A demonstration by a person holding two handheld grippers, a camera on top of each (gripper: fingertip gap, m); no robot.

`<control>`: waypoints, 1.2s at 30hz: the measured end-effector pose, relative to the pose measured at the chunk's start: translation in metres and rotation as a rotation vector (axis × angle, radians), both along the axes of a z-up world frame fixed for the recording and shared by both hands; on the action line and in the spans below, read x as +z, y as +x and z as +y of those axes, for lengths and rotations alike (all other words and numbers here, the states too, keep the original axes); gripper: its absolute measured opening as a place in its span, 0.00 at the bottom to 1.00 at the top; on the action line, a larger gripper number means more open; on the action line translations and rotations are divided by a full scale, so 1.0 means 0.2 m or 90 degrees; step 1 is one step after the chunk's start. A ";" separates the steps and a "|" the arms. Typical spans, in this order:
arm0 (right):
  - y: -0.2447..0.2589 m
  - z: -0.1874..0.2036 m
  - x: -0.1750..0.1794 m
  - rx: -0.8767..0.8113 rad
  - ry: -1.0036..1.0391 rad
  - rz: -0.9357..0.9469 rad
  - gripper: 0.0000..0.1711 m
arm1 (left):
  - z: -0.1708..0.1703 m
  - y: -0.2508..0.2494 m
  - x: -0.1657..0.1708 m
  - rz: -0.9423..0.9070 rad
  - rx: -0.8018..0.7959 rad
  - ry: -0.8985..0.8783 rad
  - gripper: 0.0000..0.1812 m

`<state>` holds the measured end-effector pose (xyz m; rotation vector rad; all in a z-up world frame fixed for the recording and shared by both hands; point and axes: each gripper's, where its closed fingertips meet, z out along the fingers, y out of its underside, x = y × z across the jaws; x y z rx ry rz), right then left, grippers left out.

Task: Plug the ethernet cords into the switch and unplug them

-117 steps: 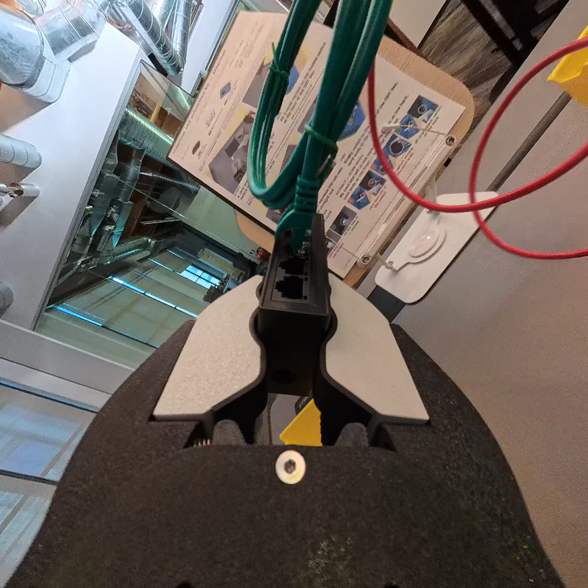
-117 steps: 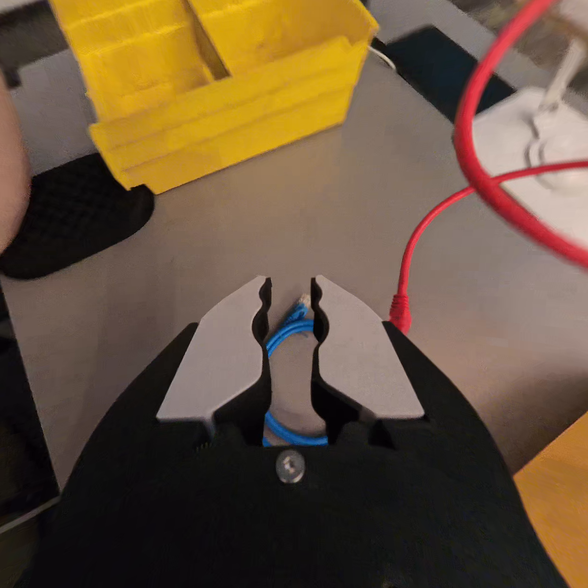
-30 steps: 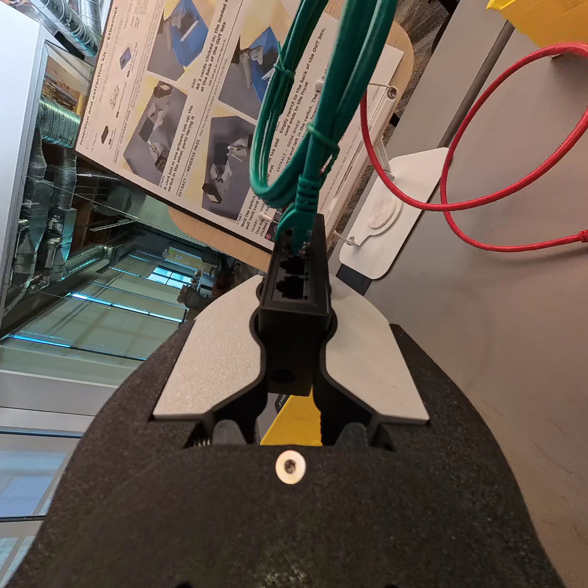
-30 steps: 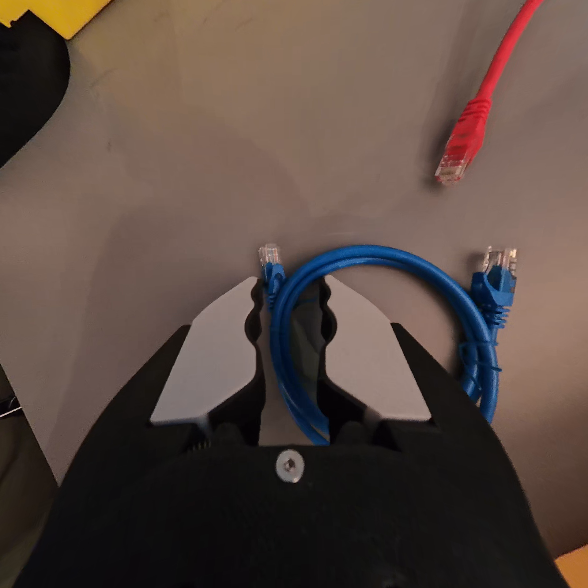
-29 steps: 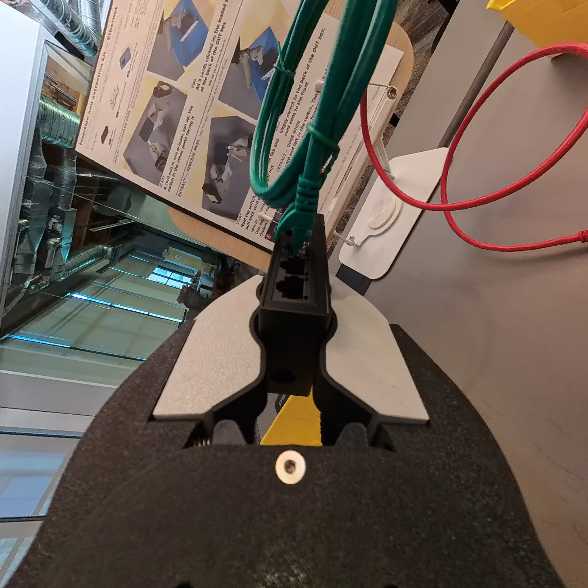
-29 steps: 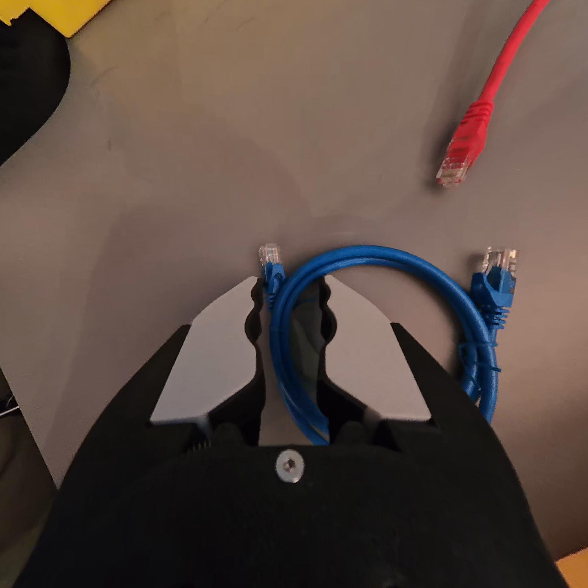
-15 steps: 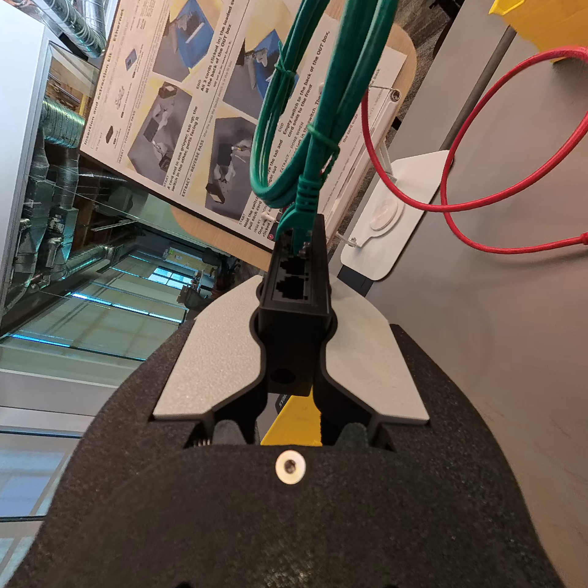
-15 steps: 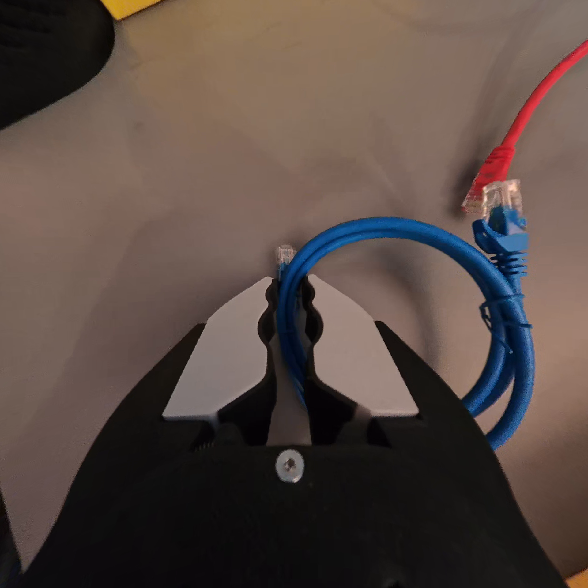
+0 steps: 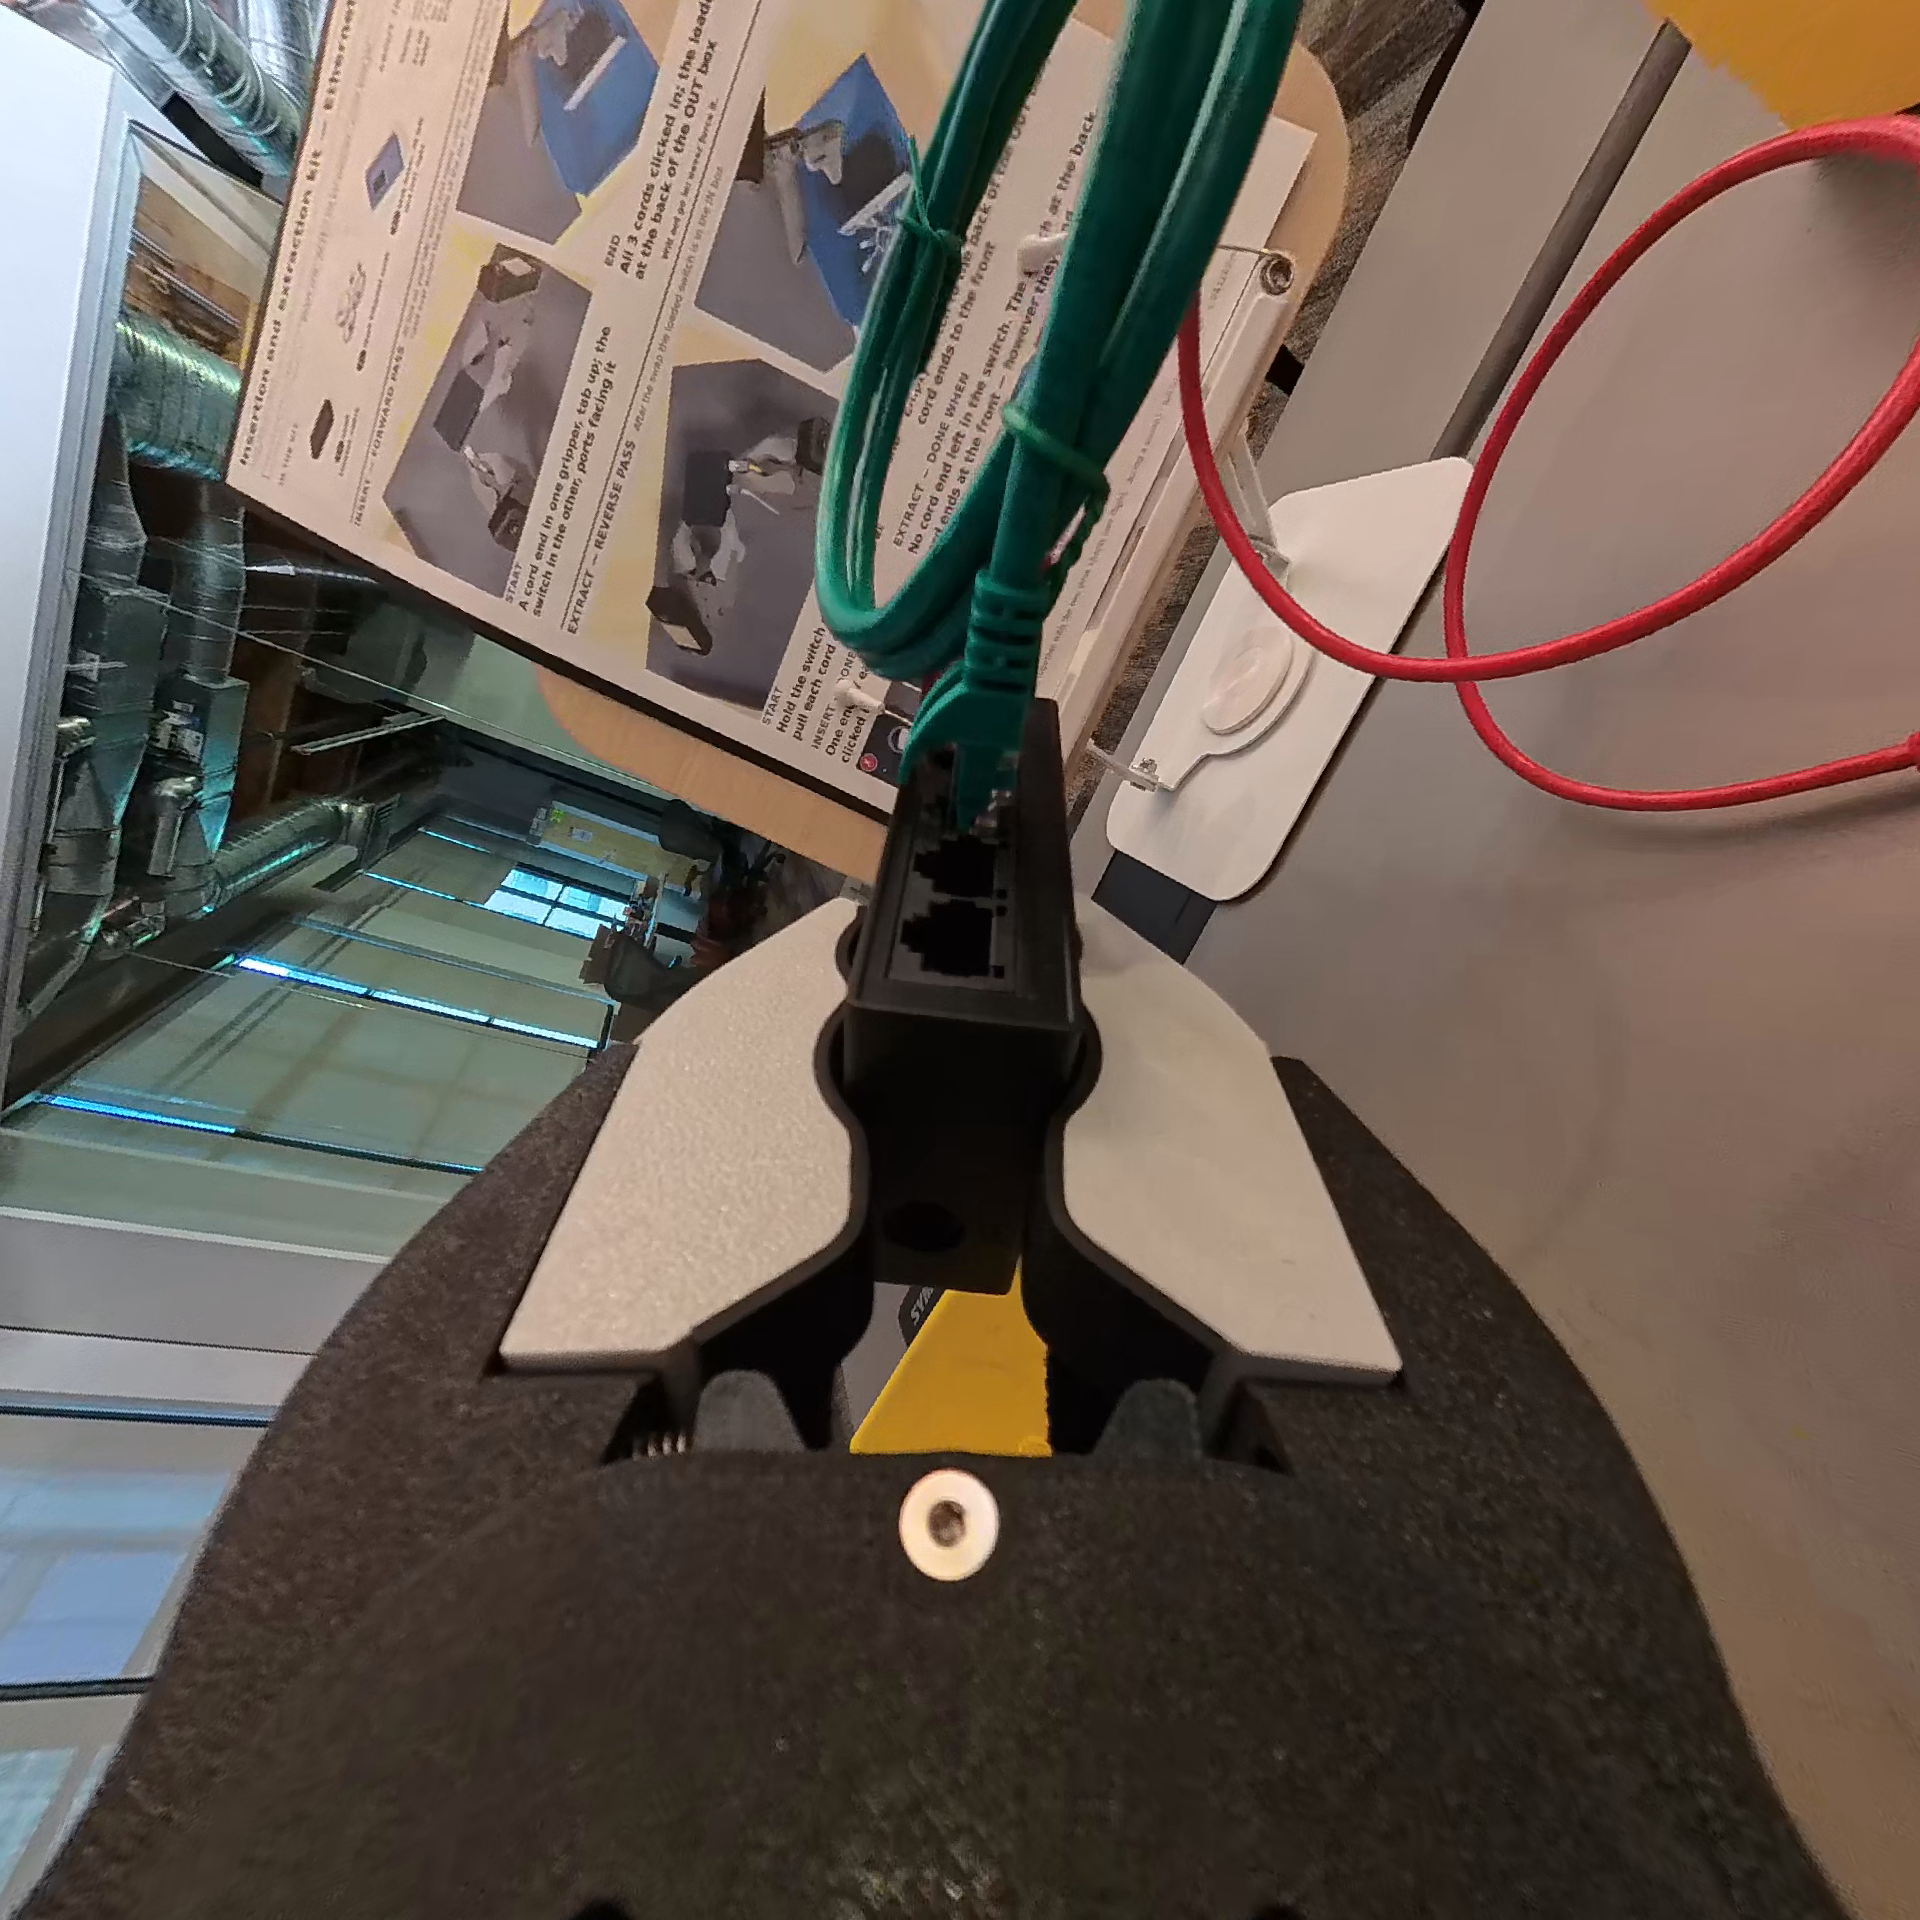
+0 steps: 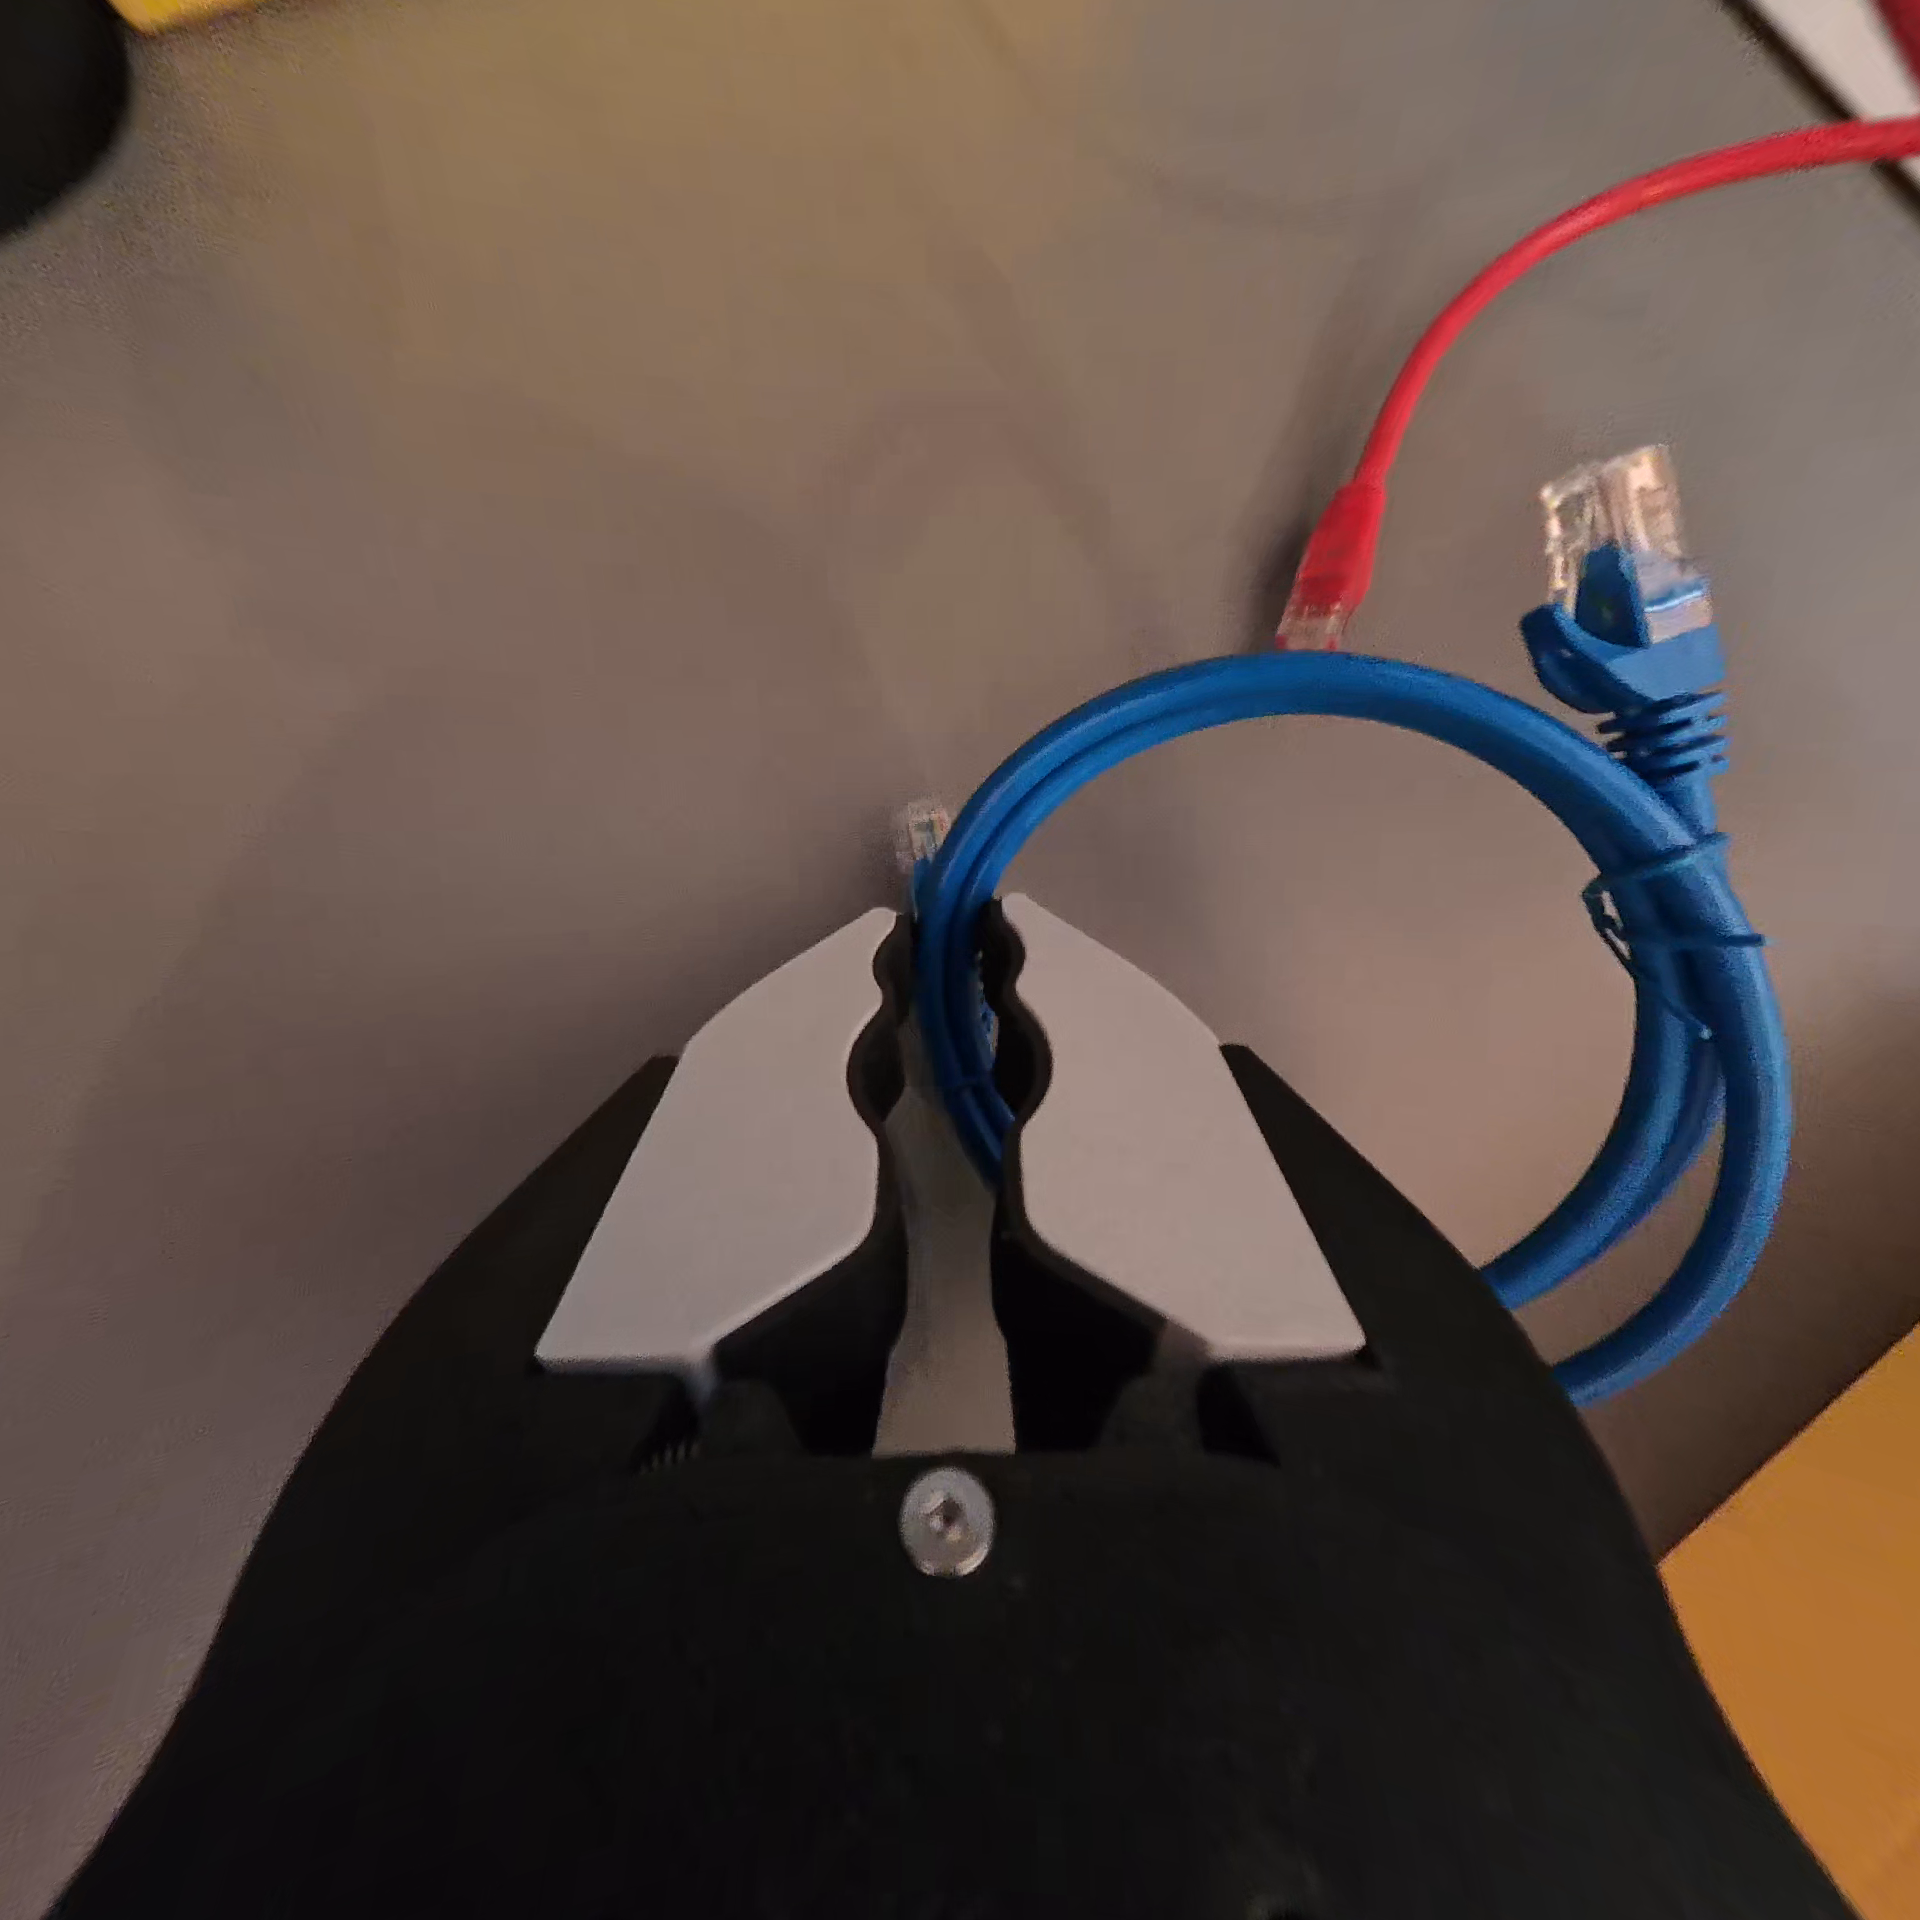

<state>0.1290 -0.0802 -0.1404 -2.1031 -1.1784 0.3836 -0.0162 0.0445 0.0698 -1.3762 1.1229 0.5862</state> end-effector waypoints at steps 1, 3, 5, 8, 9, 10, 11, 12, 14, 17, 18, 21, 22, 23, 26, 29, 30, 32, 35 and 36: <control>0.01 0.00 -0.02 -0.001 -0.002 -0.012 0.08 | 0.00 0.00 0.00 0.002 0.000 0.000 0.17; 0.01 -0.01 -0.04 -0.001 -0.006 -0.019 0.08 | 0.00 0.01 -0.01 0.004 -0.001 -0.002 0.17; -0.01 -0.02 -0.03 -0.004 -0.028 0.011 0.08 | 0.00 0.01 -0.02 0.009 0.000 -0.003 0.17; -0.02 -0.02 -0.01 -0.015 -0.069 0.057 0.09 | 0.01 0.01 -0.02 0.013 0.001 -0.005 0.17; -0.02 -0.03 -0.02 -0.012 -0.083 0.063 0.09 | 0.01 0.01 -0.02 0.012 0.001 -0.006 0.17; -0.02 -0.04 -0.03 -0.010 -0.090 0.063 0.10 | 0.01 0.01 -0.03 0.012 0.000 -0.007 0.17; -0.01 -0.04 -0.03 -0.005 -0.091 0.058 0.11 | 0.01 0.01 -0.03 0.012 0.000 -0.007 0.17; -0.01 -0.05 -0.05 0.004 -0.094 0.049 0.13 | 0.01 0.01 -0.02 0.012 0.000 -0.006 0.17; -0.01 -0.05 -0.06 0.016 -0.090 0.038 0.15 | 0.00 0.02 -0.02 0.011 -0.001 -0.006 0.17; -0.02 -0.05 -0.08 0.033 -0.089 0.029 0.17 | 0.01 0.02 -0.02 0.011 -0.002 -0.006 0.17; -0.02 -0.06 -0.08 0.038 -0.091 0.030 0.17 | 0.01 0.02 -0.03 0.012 -0.002 -0.006 0.17; -0.02 -0.06 -0.08 0.052 -0.093 0.044 0.17 | 0.01 0.02 -0.02 0.011 -0.003 -0.006 0.17; -0.02 -0.06 -0.08 0.054 -0.094 0.052 0.18 | 0.01 0.02 -0.02 0.010 -0.003 -0.006 0.17; -0.02 -0.06 -0.08 0.055 -0.095 0.060 0.18 | 0.00 0.02 -0.02 0.010 -0.003 -0.006 0.17; -0.02 -0.07 -0.08 0.058 -0.103 0.077 0.17 | 0.00 0.01 -0.02 0.009 -0.003 -0.005 0.17; -0.02 -0.08 -0.08 0.078 -0.103 0.063 0.14 | 0.00 0.02 -0.02 0.008 -0.003 -0.005 0.17; -0.02 -0.09 -0.08 0.082 -0.100 0.055 0.13 | 0.00 0.02 -0.02 0.008 -0.004 -0.004 0.17; -0.02 -0.09 -0.08 0.085 -0.085 0.046 0.13 | 0.00 0.02 -0.02 0.008 -0.005 -0.003 0.17; -0.03 -0.07 -0.05 0.085 -0.043 0.046 0.11 | -0.01 0.02 -0.01 0.006 -0.007 -0.002 0.17; -0.03 -0.07 -0.03 0.087 -0.029 0.051 0.11 | -0.01 0.02 -0.01 0.005 -0.007 -0.002 0.17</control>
